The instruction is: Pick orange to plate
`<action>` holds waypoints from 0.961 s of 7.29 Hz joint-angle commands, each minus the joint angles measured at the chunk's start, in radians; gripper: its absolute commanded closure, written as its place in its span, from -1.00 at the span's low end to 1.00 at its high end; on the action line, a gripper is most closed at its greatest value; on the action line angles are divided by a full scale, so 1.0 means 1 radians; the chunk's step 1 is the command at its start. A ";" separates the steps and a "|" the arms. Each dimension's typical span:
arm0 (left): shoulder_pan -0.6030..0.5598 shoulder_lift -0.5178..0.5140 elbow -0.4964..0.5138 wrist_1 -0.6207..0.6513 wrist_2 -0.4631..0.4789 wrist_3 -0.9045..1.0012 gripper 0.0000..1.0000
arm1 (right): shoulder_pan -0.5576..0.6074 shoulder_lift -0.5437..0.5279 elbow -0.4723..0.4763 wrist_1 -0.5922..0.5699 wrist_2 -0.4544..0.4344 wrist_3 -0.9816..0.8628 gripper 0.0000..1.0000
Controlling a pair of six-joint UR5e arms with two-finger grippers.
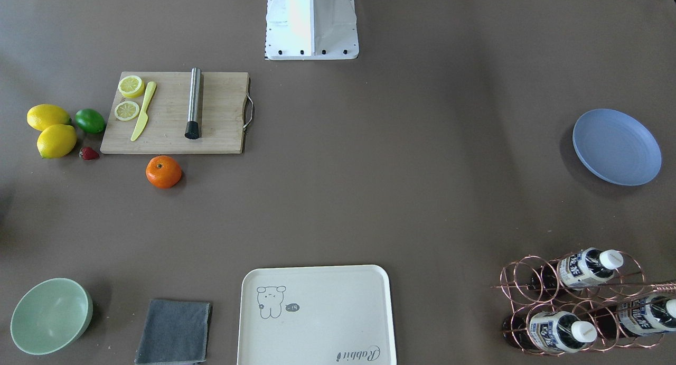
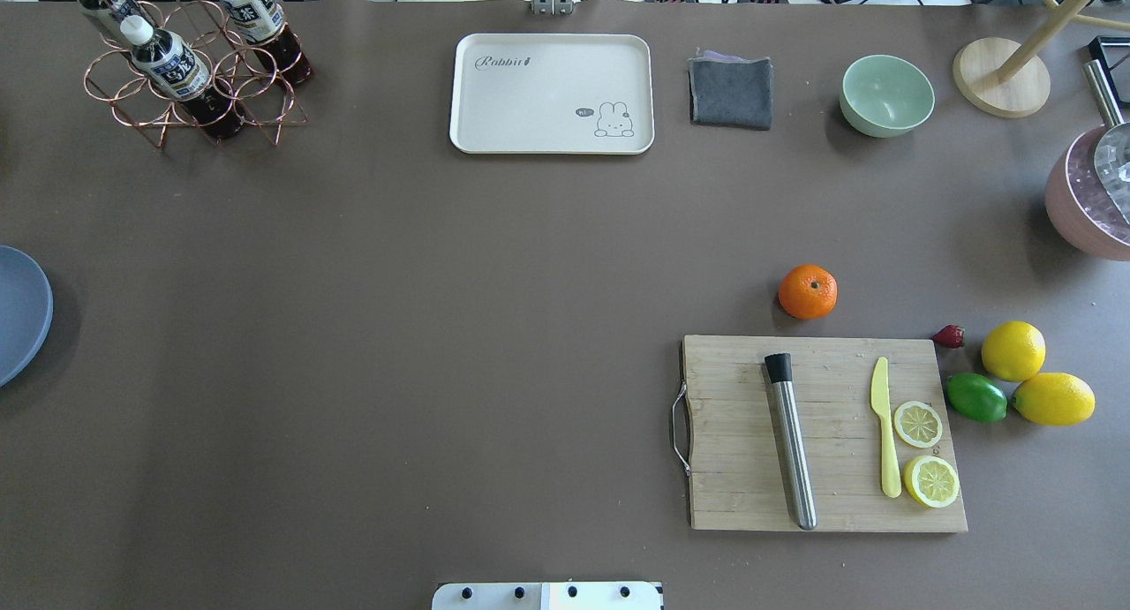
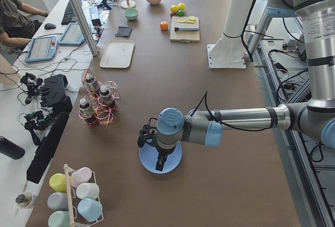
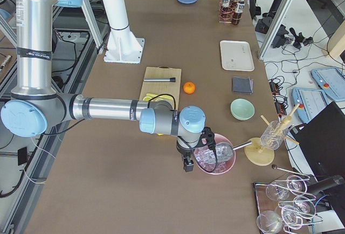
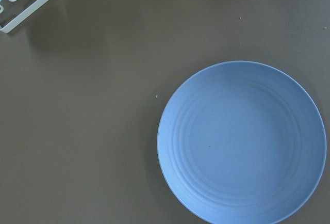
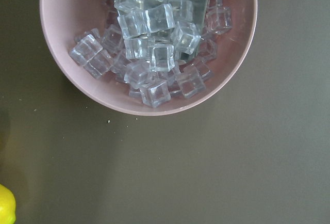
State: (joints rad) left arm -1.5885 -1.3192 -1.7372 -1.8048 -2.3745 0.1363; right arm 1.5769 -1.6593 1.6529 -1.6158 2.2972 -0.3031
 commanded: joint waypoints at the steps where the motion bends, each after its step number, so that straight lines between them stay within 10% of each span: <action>1: -0.004 0.003 0.002 0.001 -0.081 -0.033 -0.95 | 0.000 -0.003 0.001 0.001 0.002 0.001 -1.00; 7: -0.008 0.006 -0.005 -0.025 -0.097 -0.138 -0.95 | 0.000 -0.007 0.001 0.001 0.011 0.002 -1.00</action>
State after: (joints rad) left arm -1.5960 -1.3124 -1.7409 -1.8295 -2.4697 -0.0004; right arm 1.5769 -1.6660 1.6543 -1.6159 2.3043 -0.3006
